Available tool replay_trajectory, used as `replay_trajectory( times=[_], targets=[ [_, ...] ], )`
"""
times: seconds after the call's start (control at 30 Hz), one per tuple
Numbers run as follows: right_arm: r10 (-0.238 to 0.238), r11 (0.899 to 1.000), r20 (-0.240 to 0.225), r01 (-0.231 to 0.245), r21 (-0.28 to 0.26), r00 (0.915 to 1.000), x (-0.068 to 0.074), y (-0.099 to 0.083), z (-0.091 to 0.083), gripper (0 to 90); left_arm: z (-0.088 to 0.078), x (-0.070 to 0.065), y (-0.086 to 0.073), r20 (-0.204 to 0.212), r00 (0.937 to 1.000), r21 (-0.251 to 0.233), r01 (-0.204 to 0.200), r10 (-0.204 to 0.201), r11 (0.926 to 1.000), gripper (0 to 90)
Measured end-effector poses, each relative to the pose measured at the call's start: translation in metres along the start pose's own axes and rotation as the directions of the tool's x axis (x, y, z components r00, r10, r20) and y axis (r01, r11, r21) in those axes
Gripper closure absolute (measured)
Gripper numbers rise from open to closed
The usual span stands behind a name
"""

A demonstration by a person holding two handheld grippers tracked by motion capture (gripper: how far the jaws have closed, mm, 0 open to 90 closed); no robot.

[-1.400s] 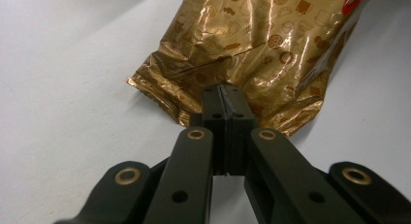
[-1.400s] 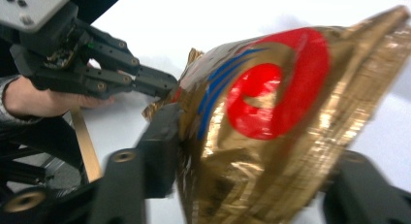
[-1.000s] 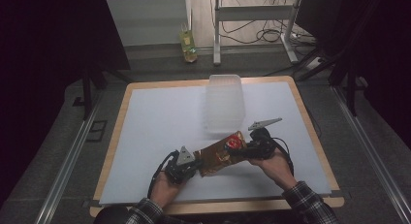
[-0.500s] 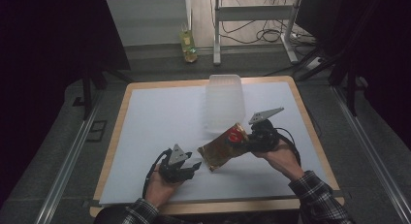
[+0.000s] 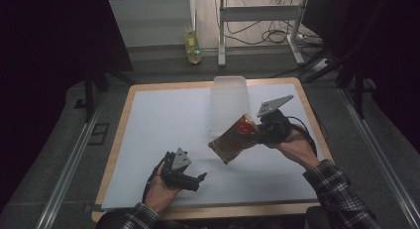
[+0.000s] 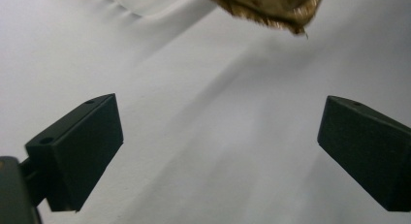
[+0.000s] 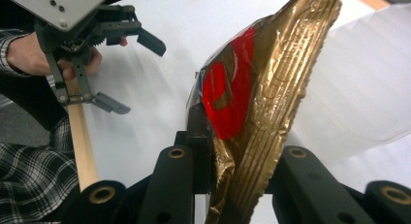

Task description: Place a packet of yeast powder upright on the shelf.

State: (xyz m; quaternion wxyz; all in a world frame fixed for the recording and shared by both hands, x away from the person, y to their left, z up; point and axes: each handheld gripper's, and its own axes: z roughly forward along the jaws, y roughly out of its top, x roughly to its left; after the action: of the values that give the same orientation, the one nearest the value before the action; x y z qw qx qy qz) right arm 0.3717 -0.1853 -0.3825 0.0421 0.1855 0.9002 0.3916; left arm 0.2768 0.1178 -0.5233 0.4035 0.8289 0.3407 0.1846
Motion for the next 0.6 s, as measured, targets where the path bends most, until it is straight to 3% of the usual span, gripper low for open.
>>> replay_trajectory(
  times=[0.2,0.43,0.6],
  targets=[
    [-0.028,1.0,0.003,0.028,0.012,0.9996,-0.008,0.01,-0.009,75.2,-0.001,-0.001,0.0,0.015,0.9998,0.018,-0.012,0.012,0.9998,0.1],
    [-0.054,0.998,0.005,0.054,0.019,0.9985,-0.014,0.022,-0.016,75.2,-0.006,-0.001,0.0,0.048,0.9987,0.007,0.017,-0.017,0.9998,0.1],
    [-0.082,0.996,0.006,0.082,0.028,0.9966,-0.019,0.03,-0.02,75.1,-0.008,0.0,0.0,0.06,0.9981,-0.004,0.013,-0.012,0.9999,0.6]
  ],
)
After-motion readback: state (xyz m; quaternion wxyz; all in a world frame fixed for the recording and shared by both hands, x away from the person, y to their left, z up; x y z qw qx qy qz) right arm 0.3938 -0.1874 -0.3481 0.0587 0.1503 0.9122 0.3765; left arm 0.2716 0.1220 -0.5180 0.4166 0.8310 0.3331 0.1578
